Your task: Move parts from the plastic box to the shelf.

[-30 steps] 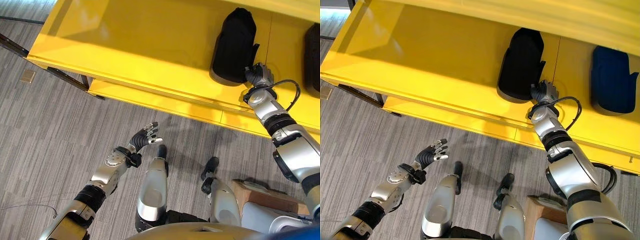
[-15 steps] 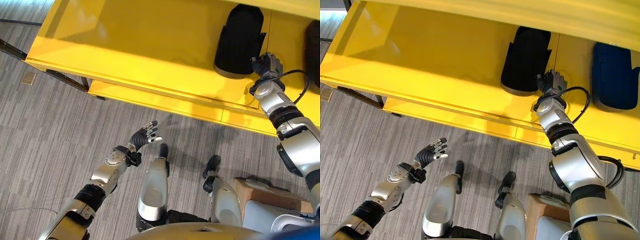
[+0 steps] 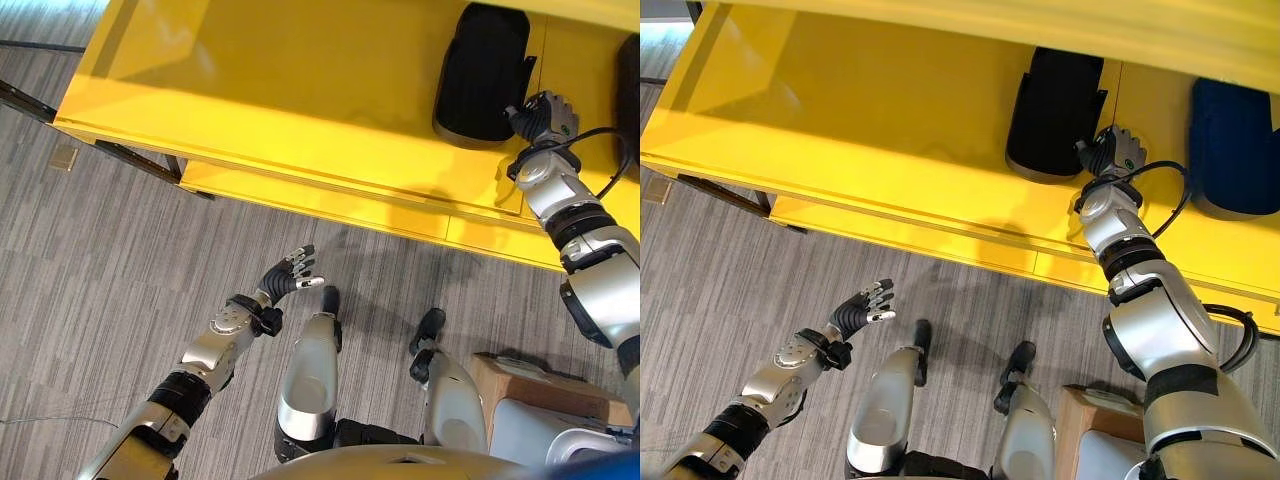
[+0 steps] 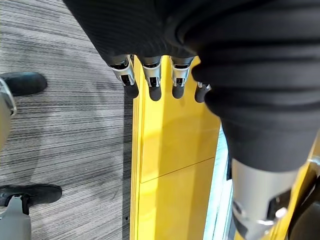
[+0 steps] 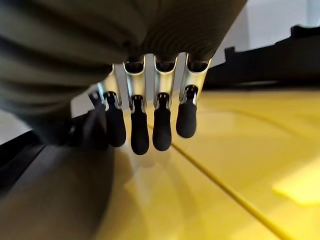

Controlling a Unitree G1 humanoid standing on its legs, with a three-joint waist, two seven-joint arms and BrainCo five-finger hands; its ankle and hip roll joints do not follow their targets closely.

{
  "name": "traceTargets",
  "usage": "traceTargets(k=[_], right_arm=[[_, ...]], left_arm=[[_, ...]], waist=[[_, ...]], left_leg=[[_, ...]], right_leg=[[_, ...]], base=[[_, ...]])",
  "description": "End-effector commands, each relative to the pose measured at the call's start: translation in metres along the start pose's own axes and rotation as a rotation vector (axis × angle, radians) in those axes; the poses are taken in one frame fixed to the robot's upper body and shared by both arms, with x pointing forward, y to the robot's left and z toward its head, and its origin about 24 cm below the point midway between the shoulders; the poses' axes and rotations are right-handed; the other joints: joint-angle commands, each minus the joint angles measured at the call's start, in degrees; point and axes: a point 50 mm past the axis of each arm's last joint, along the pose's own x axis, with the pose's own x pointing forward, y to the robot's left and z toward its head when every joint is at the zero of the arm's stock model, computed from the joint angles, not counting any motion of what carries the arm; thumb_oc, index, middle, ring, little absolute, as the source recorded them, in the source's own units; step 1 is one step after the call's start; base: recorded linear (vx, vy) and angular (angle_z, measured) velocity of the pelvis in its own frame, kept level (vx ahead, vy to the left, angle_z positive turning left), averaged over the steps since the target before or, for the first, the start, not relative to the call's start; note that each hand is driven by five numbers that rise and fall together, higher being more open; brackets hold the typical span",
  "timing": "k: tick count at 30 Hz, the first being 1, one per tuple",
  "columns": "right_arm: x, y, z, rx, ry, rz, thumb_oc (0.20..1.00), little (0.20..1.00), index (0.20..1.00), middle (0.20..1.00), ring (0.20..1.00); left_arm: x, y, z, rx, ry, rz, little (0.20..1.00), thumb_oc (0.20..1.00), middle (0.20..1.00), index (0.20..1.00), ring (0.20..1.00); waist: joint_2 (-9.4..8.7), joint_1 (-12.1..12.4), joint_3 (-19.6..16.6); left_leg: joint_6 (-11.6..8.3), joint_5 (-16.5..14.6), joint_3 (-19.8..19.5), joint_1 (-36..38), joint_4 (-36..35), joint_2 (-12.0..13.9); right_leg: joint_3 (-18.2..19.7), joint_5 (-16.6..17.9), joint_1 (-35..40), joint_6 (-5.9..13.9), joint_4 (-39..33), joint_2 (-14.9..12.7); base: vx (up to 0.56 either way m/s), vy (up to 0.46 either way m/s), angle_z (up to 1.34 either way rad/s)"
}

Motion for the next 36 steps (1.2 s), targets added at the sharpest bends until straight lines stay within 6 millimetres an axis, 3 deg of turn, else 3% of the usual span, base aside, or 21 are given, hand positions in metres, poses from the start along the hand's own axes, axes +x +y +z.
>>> traceTargets(k=[1, 17, 24, 28, 31, 35, 36], right_arm=[[0.02, -0.054, 0.019, -0.04, -0.053, -0.203, 1.0, 1.0, 1.0, 1.0, 1.0], [0.019, -0.06, 0.02, 0.05, -0.056, -0.298, 1.0, 1.0, 1.0, 1.0, 1.0], [0.007, -0.075, 0.05, 0.347, -0.28, -0.42, 1.0, 1.0, 1.0, 1.0, 1.0], [-0.014, -0.069, 0.06, 0.514, -0.413, -0.346, 1.0, 1.0, 1.0, 1.0, 1.0], [-0.043, -0.049, 0.073, 0.621, -0.543, -0.144, 1.0, 1.0, 1.0, 1.0, 1.0], [-0.094, -0.024, 0.073, 0.751, -0.672, 0.131, 1.0, 1.0, 1.0, 1.0, 1.0], [-0.116, -0.013, 0.068, 0.829, -0.664, 0.283, 1.0, 1.0, 1.0, 1.0, 1.0]], left_arm=[[-0.005, -0.013, 0.002, -0.001, -0.028, -0.07, 1.0, 1.0, 1.0, 1.0, 1.0], [-0.004, -0.018, 0.0, -0.014, -0.019, -0.077, 1.0, 1.0, 1.0, 1.0, 1.0], [-0.008, -0.018, -0.004, -0.04, -0.024, -0.067, 1.0, 1.0, 1.0, 1.0, 1.0], [-0.015, -0.017, -0.01, -0.062, -0.033, -0.045, 1.0, 1.0, 1.0, 1.0, 1.0], [-0.021, -0.015, -0.016, -0.084, -0.044, -0.022, 1.0, 1.0, 1.0, 1.0, 1.0], [-0.032, -0.013, -0.026, -0.104, -0.044, 0.009, 1.0, 1.0, 1.0, 1.0, 1.0], [-0.036, -0.012, -0.03, -0.114, -0.039, 0.023, 1.0, 1.0, 1.0, 1.0, 1.0]], waist=[[1.39, 1.7, -1.4], [1.57, 1.1, -1.4], [1.66, -0.1, -1.5], [1.28, -1.4, -3.0], [0.74, -2.9, -4.5], [-0.48, -5.4, -6.2], [-0.93, -6.6, -7.5]], left_leg=[[-0.37, 5.7, 0.7, 0.9, -4.9, 0.9], [-0.32, 5.6, 1.2, 1.3, -5.0, 0.9], [-0.28, 5.6, 1.5, 4.1, -6.8, 0.6], [-0.37, 6.1, 1.8, 5.7, -8.9, 0.7], [-0.61, 6.8, 2.4, 7.7, -11.5, 0.8], [-0.98, 7.5, 3.4, 10.3, -14.0, 1.2], [-1.15, 7.9, 3.9, 11.0, -14.9, 1.6]], right_leg=[[-0.4, -6.7, -0.4, 4.5, 12.3, -3.5], [-0.1, -6.8, -0.3, 4.48, 12.3, -3.5], [0.4, -7.1, 2.0, 4.53, 11.0, -3.3], [1.1, -6.9, 3.4, 4.34, 8.9, -2.7], [1.9, -6.9, 5.0, 4.2, 6.9, -2.0], [2.7, -6.9, 7.3, 4.38, 4.9, -1.4], [3.1, -6.4, 7.8, 4.47, 3.8, -1.1]], base=[[0.0, 0.0, 0.0], [0.0, 0.0, 0.0], [0.0, 0.016, -0.02], [0.03, 0.035, -0.11], [0.04, 0.056, -0.04], [0.05, 0.072, -0.12], [0.05, 0.085, -0.12]])
